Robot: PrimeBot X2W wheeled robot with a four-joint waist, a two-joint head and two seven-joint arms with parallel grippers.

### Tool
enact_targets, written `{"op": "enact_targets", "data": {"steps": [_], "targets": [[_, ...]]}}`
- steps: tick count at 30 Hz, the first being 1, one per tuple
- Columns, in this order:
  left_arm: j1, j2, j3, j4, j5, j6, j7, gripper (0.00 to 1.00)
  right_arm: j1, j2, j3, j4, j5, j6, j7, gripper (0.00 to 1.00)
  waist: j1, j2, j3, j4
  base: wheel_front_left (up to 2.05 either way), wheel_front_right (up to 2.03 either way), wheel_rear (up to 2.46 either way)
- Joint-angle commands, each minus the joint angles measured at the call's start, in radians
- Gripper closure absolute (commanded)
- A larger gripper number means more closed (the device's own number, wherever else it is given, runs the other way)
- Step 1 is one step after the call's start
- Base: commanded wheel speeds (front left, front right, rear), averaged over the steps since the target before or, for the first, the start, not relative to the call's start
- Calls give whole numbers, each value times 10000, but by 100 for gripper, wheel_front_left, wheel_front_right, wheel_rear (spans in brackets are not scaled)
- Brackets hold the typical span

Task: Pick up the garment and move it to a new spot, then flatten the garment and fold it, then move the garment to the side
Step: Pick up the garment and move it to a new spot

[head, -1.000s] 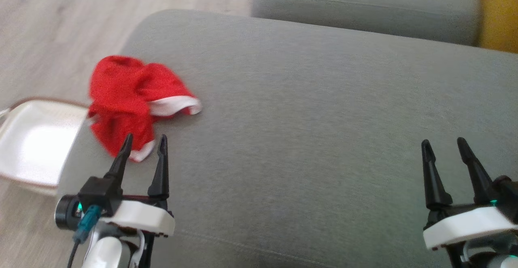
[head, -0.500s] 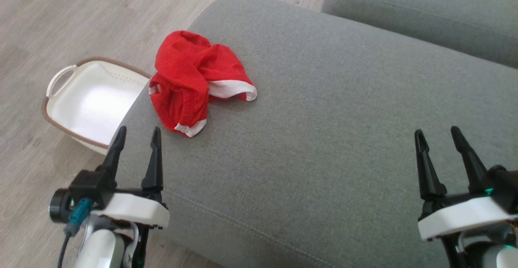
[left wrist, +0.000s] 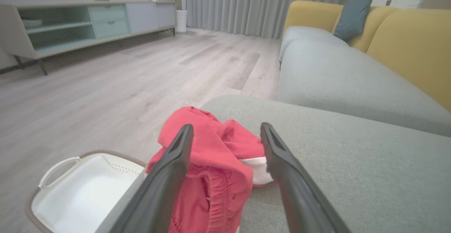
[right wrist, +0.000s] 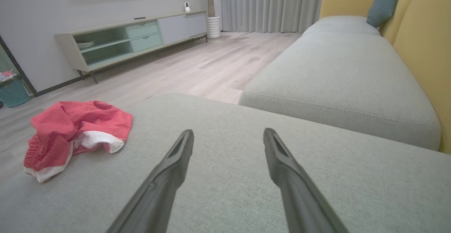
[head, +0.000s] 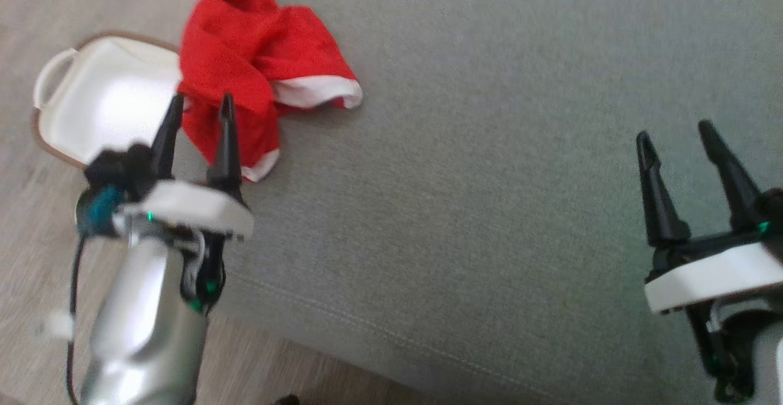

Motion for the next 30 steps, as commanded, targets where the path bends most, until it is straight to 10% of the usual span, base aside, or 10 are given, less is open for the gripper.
{"op": "enact_targets", "data": {"steps": [1, 15, 17, 24, 30], "targets": [[-920, 134, 530, 468, -163, -178, -102, 0, -429, -210, 168, -541, -89, 65, 155, 0, -3, 0, 1020, -484, 0, 0, 0], [-4854, 898, 855, 7112, -760, -782, 346, 0, -1208, -292, 77, -899, -99, 65, 413, 0, -3, 0, 2241, -1144, 0, 0, 0], [-5095, 946, 794, 7537, -759, -836, 306, 100, -1214, -257, 49, -856, -75, 65, 390, 0, -3, 0, 2228, -1124, 0, 0, 0], [-5340, 1146, 619, 7555, -474, -716, -67, 100, -1186, -133, 4, -516, 57, 65, 139, 0, -3, 0, 1734, -958, 0, 0, 0], [-4269, 1457, 1005, 4372, 67, -189, -99, 100, -927, -1, -33, -87, 200, 65, -272, 0, -3, 0, 686, -930, 0, 0, 0]]}}
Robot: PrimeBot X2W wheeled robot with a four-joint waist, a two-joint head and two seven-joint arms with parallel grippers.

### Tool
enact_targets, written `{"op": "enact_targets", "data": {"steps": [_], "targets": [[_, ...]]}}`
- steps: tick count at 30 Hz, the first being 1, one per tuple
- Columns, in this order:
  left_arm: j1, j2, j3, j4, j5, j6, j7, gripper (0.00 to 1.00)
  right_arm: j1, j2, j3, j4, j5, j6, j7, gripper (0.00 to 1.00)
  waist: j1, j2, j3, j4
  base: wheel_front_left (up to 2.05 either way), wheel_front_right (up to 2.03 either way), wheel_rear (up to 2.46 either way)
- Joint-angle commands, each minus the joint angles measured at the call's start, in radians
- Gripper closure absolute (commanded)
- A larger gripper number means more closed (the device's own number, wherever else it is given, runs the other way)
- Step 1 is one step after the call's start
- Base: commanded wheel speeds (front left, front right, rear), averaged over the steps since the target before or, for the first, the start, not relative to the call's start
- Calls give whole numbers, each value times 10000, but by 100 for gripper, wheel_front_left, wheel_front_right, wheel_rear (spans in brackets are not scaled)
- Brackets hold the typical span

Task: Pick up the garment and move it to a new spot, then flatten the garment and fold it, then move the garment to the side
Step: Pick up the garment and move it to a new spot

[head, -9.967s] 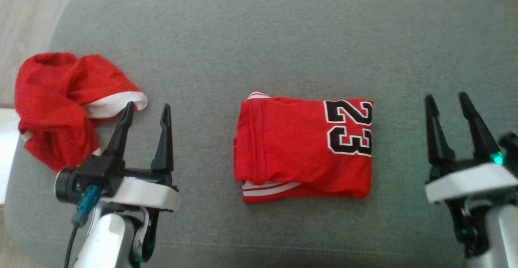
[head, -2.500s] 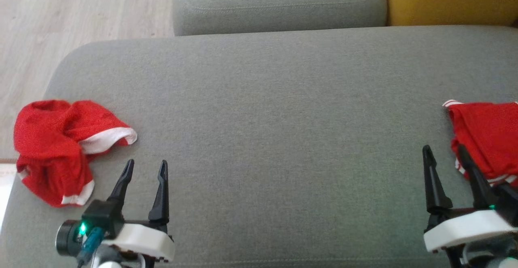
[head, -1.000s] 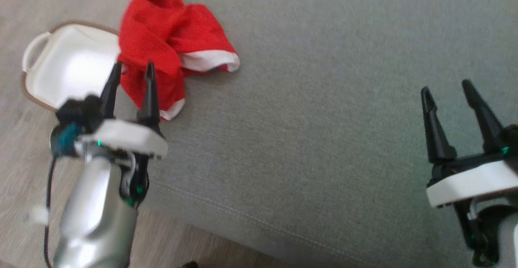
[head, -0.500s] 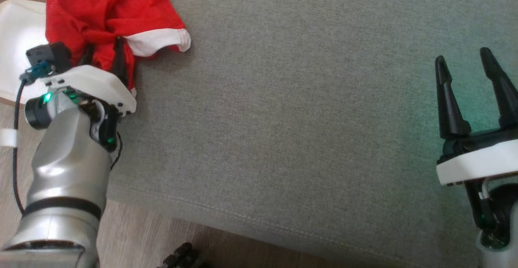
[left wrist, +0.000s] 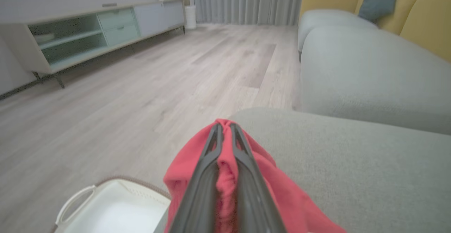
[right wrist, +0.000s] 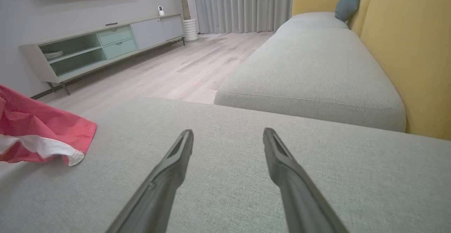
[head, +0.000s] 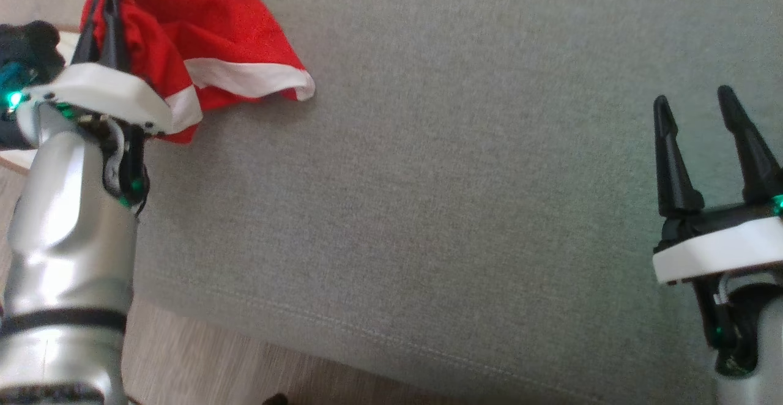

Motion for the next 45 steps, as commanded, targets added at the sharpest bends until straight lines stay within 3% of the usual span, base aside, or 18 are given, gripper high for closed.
{"op": "enact_targets", "data": {"steps": [1, 12, 17, 21, 30, 38, 39, 40, 41, 45], "targets": [[347, 576, 385, -554, 130, 107, -118, 100, 125, 106, 203, -289, 87, 65, -118, 0, 1, 0, -562, -22, 0, 0, 0], [3762, 347, 134, -5268, 498, 556, 266, 100, 956, 373, 359, 222, 433, 65, -630, 0, 1, 0, -2103, -1162, 0, 0, 0], [4307, -62, -825, -6606, 595, 244, 917, 100, 974, 410, 425, 167, 505, 65, -697, 0, 1, 0, -1867, -2110, 0, 0, 0], [3904, -391, -1677, -6719, 729, -161, 1202, 100, 854, 426, 563, 234, 623, 65, -822, 0, 1, 0, -1495, -3129, 0, 0, 0], [2781, -1106, -3027, -5823, 699, -500, 1340, 100, 679, 434, 794, 809, 1258, 65, -1427, 0, 1, 0, -659, -5594, 0, 0, 0], [2486, -1286, -4113, -4646, 630, -692, 1384, 100, 618, 435, 851, 1219, 1612, 65, -1945, 0, 1, 0, -39, -6220, 0, 0, 0], [2469, -1300, -4243, -4543, 633, -708, 1304, 64, 599, 435, 853, 1282, 1626, 65, -2005, 0, 1, 0, -3, -6220, 0, 0, 0], [2470, -1315, -4338, -4496, 612, -718, 1164, 22, 582, 435, 846, 1342, 1631, 65, -2059, 0, 1, 0, 21, -6206, 0, 0, 0], [2472, -1323, -4451, -4461, 670, -719, 1041, 0, 569, 435, 825, 1401, 1629, 65, -2108, 0, 1, 0, 27, -6172, 0, 0, 0], [2626, -1334, -4765, -4712, 960, -571, 464, 0, 509, 435, 763, 1581, 1515, 65, -2159, 0, 1, 0, -181, -5868, 0, 0, 0]]}}
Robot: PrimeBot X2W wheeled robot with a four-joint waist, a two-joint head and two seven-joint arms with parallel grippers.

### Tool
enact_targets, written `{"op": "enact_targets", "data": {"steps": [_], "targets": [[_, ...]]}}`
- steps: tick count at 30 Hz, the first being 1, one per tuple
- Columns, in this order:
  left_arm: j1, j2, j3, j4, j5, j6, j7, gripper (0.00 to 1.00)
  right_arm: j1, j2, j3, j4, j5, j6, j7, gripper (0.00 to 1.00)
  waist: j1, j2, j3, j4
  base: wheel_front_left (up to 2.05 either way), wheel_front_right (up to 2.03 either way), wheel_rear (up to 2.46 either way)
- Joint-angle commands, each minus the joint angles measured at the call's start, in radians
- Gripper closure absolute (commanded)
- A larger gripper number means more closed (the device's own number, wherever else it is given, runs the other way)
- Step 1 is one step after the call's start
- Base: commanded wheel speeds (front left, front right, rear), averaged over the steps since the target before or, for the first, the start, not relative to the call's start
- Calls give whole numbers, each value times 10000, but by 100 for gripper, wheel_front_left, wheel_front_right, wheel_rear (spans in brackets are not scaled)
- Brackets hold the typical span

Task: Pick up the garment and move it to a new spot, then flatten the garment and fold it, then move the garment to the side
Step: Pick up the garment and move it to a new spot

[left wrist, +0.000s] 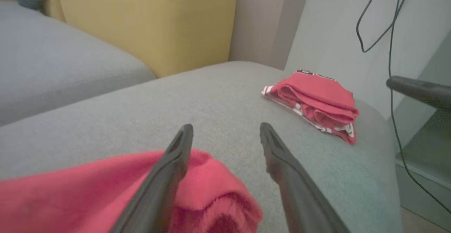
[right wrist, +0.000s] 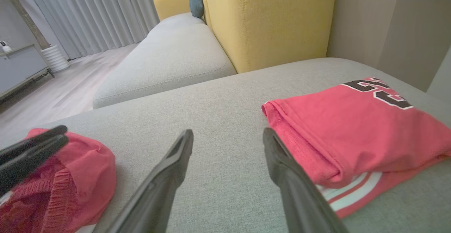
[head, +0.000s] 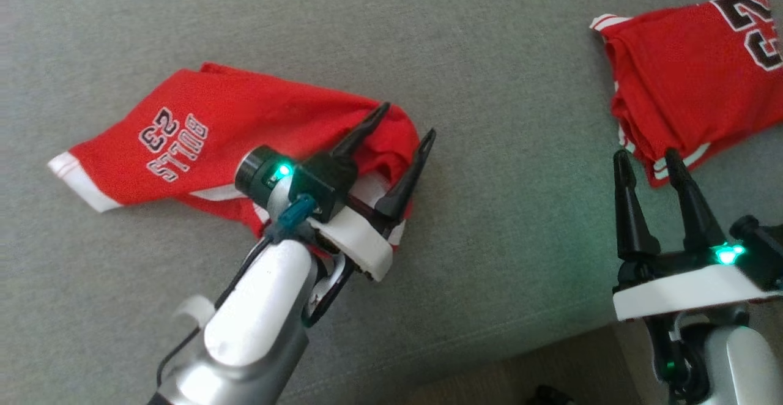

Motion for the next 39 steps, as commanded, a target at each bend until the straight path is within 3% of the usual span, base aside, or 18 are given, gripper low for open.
{"op": "enact_targets", "data": {"steps": [1, 7, 11, 18, 25, 39], "targets": [[-221, 12, 229, -561, 110, 103, -191, 0, -232, -55, 173, -306, -52, 65, -63, 0, -1, 0, -236, 247, 0, 0, 0], [610, 307, 736, -1822, 72, 744, -569, 0, -183, -55, 160, -303, -331, 65, 171, 0, -1, 0, -921, 992, 0, 0, 0], [1196, 630, 1530, -2303, -109, 1350, -622, 0, -64, -55, 122, -346, -515, 65, 389, 0, -1, 0, -1336, 1565, 0, 0, 0], [2179, 1204, 3085, -2606, -555, 2035, -643, 0, 126, -55, 101, -516, -725, 65, 725, 0, -1, 0, -1825, 2426, 0, 0, 0], [3107, 1654, 3922, -2603, -1019, 1875, -646, 0, 448, -55, 85, -733, -840, 65, 980, 0, -1, 0, -2221, 2731, 0, 0, 0], [4495, 1816, 3866, -2918, -1044, 1925, -593, 0, 1370, -55, -42, -1128, -822, 65, 1341, 0, -1, 0, -3203, 2537, 0, 0, 0]]}}
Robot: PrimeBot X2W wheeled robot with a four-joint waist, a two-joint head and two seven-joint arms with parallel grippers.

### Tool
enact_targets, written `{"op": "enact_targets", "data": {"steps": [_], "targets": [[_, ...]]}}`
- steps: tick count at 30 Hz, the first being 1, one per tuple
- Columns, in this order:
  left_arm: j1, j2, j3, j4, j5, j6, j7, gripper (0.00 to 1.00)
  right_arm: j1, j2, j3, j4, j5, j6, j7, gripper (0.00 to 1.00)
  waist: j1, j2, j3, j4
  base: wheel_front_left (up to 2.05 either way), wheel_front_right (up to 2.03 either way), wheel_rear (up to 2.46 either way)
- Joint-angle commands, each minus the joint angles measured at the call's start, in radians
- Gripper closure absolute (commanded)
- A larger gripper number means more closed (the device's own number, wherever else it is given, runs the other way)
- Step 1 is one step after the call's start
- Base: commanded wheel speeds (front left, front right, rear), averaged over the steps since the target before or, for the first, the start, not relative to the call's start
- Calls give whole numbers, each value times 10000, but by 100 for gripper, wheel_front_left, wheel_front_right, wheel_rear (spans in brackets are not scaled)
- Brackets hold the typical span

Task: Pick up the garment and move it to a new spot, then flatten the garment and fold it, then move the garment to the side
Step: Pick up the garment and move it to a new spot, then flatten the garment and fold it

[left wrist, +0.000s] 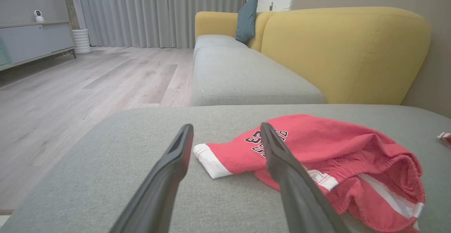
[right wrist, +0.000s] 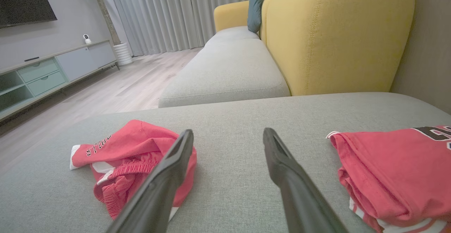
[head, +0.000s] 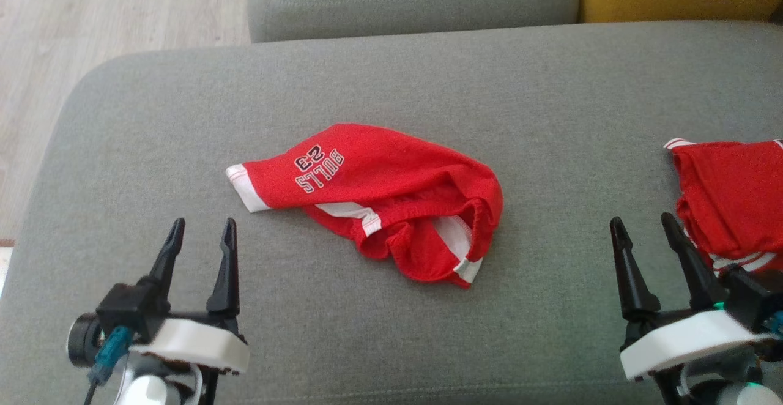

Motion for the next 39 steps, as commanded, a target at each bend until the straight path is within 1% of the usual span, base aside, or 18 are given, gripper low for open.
{"op": "enact_targets", "data": {"steps": [1, 3, 22, 25, 29, 32, 36, 39], "targets": [[-327, 232, 315, -439, -20, 60, -48, 0, -196, -57, 189, -436, -28, 65, 32, 0, 1, -1, -100, -36, 0, 0, 0], [-160, 219, 250, -638, -16, 138, 68, 0, -96, -57, 145, -529, -8, 65, 78, 0, 1, -1, -156, -40, 0, 0, 0], [-197, 334, 163, -773, -56, 233, 63, 0, -137, -57, 166, -539, 49, 65, 59, 0, 1, -1, -81, -28, 0, 0, 0], [-281, 352, 127, -817, -32, 237, 62, 0, -196, -57, 289, -533, 20, 65, 164, 0, 1, -1, 23, 44, 0, 0, 0], [-498, 357, 49, -917, 44, 246, 72, 0, -504, -57, 886, -317, 9, 65, 622, 0, 1, -1, 287, 212, 0, 0, 0], [-777, 331, -16, -984, 86, 212, 57, 0, -962, -61, 1756, 55, 150, 65, 1075, 0, 1, -1, 616, 422, 0, 0, 0], [-1236, 248, -125, -1017, 143, 131, 20, 0, -1823, -61, 3051, 909, 499, 65, 1511, 0, 1, -1, 1154, 761, 0, 0, 0], [-1558, 163, -178, -952, 180, 77, -21, 0, -2684, -60, 3910, 1747, 803, 65, 1570, 0, 1, -1, 1568, 998, 0, 0, 0]]}}
